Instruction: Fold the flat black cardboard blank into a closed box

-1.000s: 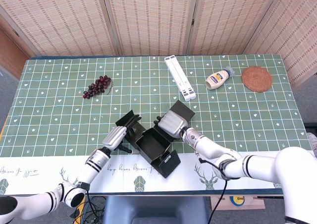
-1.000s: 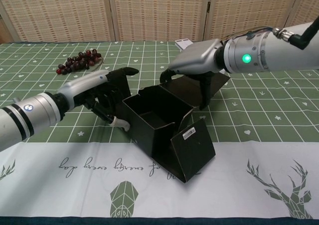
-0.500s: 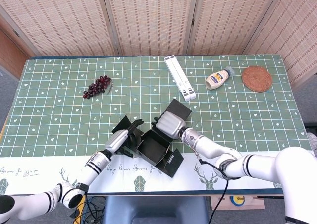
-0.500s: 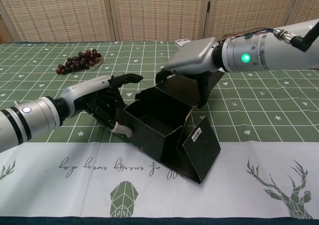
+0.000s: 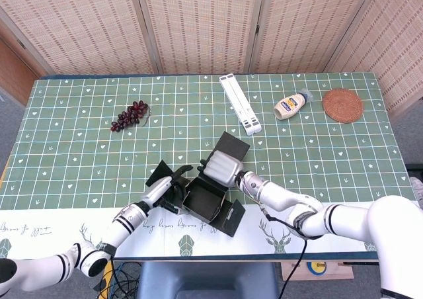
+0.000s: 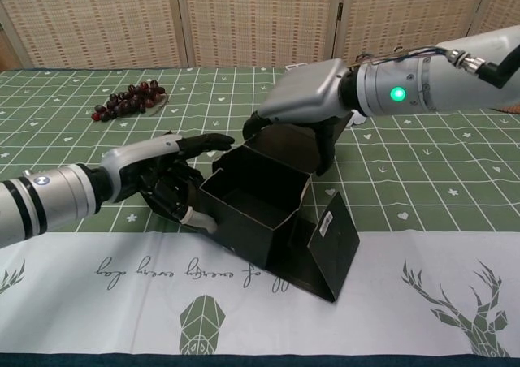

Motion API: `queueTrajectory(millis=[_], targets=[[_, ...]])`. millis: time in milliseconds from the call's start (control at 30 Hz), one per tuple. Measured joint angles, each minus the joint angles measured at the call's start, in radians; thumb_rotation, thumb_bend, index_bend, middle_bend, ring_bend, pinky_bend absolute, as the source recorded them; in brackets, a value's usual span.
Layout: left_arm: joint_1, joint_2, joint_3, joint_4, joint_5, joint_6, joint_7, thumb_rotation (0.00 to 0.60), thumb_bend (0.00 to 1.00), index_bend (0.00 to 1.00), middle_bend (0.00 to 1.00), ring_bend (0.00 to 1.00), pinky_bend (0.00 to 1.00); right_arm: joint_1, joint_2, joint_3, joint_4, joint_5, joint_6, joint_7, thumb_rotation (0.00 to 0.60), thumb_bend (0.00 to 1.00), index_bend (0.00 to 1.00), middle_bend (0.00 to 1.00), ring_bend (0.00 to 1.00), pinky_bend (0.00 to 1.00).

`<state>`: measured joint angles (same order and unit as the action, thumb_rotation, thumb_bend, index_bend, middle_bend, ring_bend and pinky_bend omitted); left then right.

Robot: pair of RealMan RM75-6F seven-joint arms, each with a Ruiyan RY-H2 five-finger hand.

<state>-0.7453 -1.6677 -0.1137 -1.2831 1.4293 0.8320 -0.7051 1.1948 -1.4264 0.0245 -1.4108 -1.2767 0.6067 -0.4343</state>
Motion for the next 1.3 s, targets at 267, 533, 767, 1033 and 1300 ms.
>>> queueTrajectory(millis=[267,533,767,1033,1300], targets=[[-0.016,0.013,0.013,-0.008,0.013,-0.036,-0.076,0.6,0.03,0.06,0.08,0.52,0.69,-0.002,-0.001,-0.006,0.03,-0.116,0.017,0.061,0.6,0.2,0.31,0.43,0.79,0.92],[-0.031,0.029,0.029,-0.016,0.037,-0.062,-0.179,0.6,0.03,0.08,0.11,0.52,0.69,0.001,-0.013,-0.011,0.068,-0.222,0.043,0.133,0.6,0.2,0.31,0.43,0.8,0.92],[-0.046,0.04,0.048,-0.017,0.07,-0.075,-0.276,0.6,0.03,0.1,0.15,0.53,0.69,0.008,-0.029,-0.02,0.109,-0.309,0.079,0.178,0.6,0.2,0.31,0.43,0.8,0.92],[-0.061,0.039,0.068,-0.008,0.097,-0.074,-0.384,0.6,0.03,0.21,0.27,0.57,0.69,0.009,-0.065,-0.026,0.17,-0.378,0.135,0.211,0.6,0.2,0.26,0.36,0.8,0.92],[-0.064,0.03,0.078,0.001,0.097,-0.058,-0.404,0.6,0.03,0.22,0.28,0.57,0.69,-0.001,-0.079,-0.016,0.17,-0.364,0.128,0.177,0.6,0.2,0.0,0.04,0.74,0.92]])
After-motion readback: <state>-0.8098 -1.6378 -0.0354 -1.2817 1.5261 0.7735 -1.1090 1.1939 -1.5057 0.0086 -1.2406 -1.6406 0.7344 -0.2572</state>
